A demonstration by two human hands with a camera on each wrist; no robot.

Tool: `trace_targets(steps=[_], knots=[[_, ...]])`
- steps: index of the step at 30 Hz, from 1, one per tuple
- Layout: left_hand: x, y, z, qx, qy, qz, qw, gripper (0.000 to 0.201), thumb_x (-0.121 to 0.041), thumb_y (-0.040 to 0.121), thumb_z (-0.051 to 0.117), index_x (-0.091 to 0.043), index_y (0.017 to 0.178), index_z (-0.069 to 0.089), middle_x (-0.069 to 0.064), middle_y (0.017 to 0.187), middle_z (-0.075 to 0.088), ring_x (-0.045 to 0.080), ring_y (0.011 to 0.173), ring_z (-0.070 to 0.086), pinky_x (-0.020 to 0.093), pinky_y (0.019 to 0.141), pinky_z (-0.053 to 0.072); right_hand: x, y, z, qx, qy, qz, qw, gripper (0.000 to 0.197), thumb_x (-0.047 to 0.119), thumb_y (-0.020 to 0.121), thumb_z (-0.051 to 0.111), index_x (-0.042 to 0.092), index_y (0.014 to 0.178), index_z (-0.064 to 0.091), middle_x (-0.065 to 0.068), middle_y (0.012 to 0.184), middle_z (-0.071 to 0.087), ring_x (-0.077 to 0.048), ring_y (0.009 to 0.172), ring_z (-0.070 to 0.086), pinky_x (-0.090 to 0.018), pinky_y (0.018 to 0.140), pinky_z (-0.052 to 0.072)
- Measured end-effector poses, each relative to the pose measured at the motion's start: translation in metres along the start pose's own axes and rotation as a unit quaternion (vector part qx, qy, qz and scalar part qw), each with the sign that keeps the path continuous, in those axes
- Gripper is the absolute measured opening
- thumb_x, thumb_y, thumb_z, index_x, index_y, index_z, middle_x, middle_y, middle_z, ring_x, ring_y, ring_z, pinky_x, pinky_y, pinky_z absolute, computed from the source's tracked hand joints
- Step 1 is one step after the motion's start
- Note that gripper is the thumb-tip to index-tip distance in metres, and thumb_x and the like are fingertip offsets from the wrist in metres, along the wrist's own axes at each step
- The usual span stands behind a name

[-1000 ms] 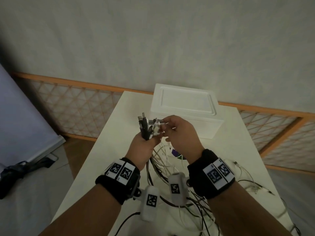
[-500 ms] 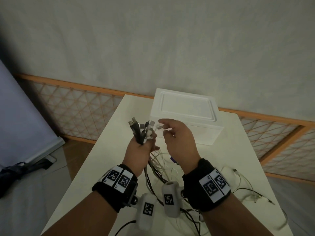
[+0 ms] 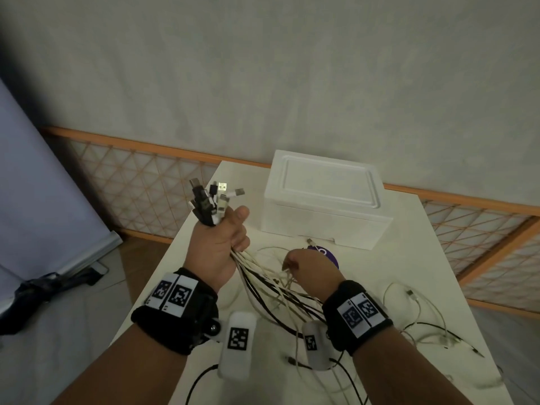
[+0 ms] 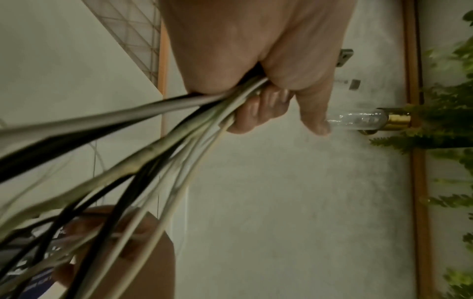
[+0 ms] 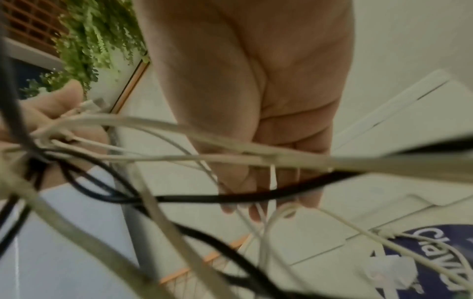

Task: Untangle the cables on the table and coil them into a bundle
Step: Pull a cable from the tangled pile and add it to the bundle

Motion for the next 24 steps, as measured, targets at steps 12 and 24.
trace_targets(steps=[12, 24], knots=[[0.014, -0.007, 0.007, -0.027, 0.206, -0.091, 0.974, 0.032, -0.029, 0.076, 0.073, -0.004, 0.095, 0.065, 0.004, 0.065, 0.062, 0.007, 0.039, 0.026, 0.018, 0.04, 0.021, 0.041, -0.012, -0.059, -0.225, 0.134, -0.14, 0.955, 0.01, 0.011, 0.088, 0.063, 0.015, 0.09, 0.072, 0.011, 0.081, 0.066, -0.003, 0.075, 0.056, -0.008, 0.068, 0.04], [0.003, -0.001, 0.002, 0.02, 0.106, -0.11, 0.988, 0.017, -0.013, 0.071, 0.078, -0.01, 0.065, 0.063, -0.001, 0.053, 0.052, 0.007, 0.036, 0.03, 0.017, 0.036, 0.025, 0.004, -0.003, -0.024, -0.176, 0.031, -0.069, 0.981, 0.012, 0.019, 0.091, 0.061, 0.011, 0.087, 0.069, -0.003, 0.081, 0.069, -0.02, 0.076, 0.063, -0.032, 0.072, 0.05]])
Point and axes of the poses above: each hand's wrist, its own y-axis towards the middle knuckle, its own z-axis out of the palm, x = y × z, the point moved 1 cm from there along y, towards the middle knuckle
